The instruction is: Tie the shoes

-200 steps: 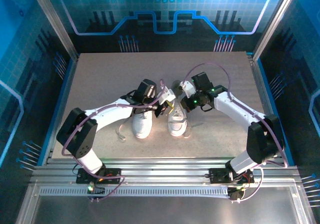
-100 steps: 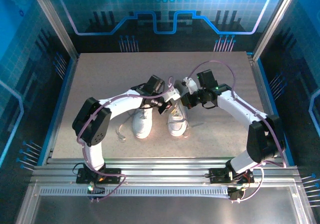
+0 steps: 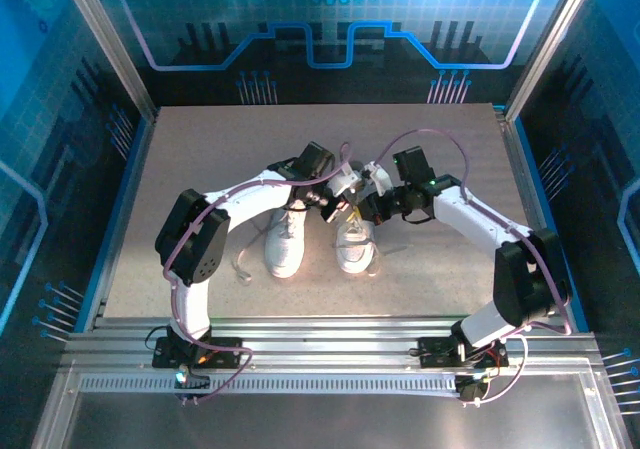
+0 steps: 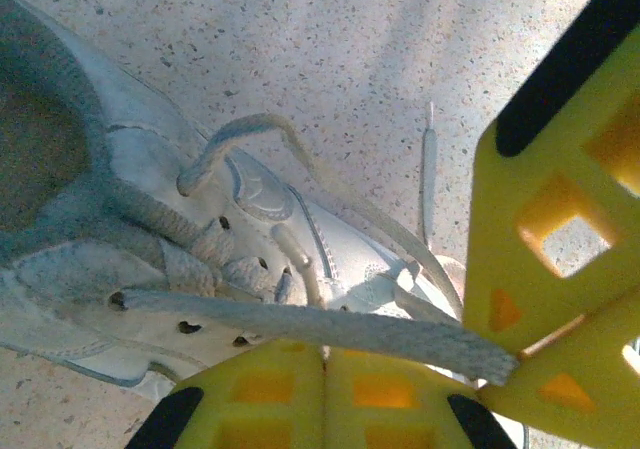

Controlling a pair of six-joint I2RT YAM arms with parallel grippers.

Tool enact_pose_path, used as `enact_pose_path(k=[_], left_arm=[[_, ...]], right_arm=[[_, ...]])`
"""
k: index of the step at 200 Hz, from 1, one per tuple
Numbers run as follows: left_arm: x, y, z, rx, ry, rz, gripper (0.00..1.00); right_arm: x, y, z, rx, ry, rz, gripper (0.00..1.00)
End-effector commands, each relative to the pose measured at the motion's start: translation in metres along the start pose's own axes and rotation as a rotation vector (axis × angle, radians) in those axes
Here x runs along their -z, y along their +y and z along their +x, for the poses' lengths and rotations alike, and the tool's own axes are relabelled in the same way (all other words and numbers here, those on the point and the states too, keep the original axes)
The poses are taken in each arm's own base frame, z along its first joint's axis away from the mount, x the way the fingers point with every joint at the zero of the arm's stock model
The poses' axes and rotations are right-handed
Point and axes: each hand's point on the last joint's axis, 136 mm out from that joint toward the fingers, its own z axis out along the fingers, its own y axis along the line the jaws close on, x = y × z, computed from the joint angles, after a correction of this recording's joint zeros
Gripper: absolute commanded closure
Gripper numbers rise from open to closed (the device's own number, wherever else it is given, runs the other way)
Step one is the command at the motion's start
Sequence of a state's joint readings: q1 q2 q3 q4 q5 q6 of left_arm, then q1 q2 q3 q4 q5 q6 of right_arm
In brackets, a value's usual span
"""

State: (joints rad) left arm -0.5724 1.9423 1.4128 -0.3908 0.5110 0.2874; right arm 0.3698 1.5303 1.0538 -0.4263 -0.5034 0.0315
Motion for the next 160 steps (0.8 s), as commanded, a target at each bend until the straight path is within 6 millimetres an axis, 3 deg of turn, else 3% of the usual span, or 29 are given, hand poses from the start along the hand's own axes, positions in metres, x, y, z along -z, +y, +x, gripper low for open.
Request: enact_pose_path(k=[1, 15, 52, 108, 160], left_arm=[[0.003, -0.002, -0.011, -0.010, -0.047, 0.019, 1.00], [0.005, -0.003, -0.012, -0.024, -0.066, 0.013, 1.00], [0.006, -0.002, -0.010, -0.032, -0.083, 0.002, 1.00], [0.007, -0.002, -0.009, -0.037, -0.104, -0.002, 1.00], [0.007, -0.002, -0.012, -0.040, -0.119, 0.003, 1.00]], right_arm=[[0.006, 0.006, 0.000, -0.003, -0.016, -0.031, 0.88], [0.008, 0.007, -0.001, -0.003, -0.019, -0.027, 0.74], [0.020, 0.011, -0.009, -0.008, -0.064, -0.042, 0.59], [0.037, -0.021, -0.024, -0.209, -0.184, 0.101, 0.59], [0.017, -0.020, -0.031, -0.267, -0.206, 0.044, 0.60]])
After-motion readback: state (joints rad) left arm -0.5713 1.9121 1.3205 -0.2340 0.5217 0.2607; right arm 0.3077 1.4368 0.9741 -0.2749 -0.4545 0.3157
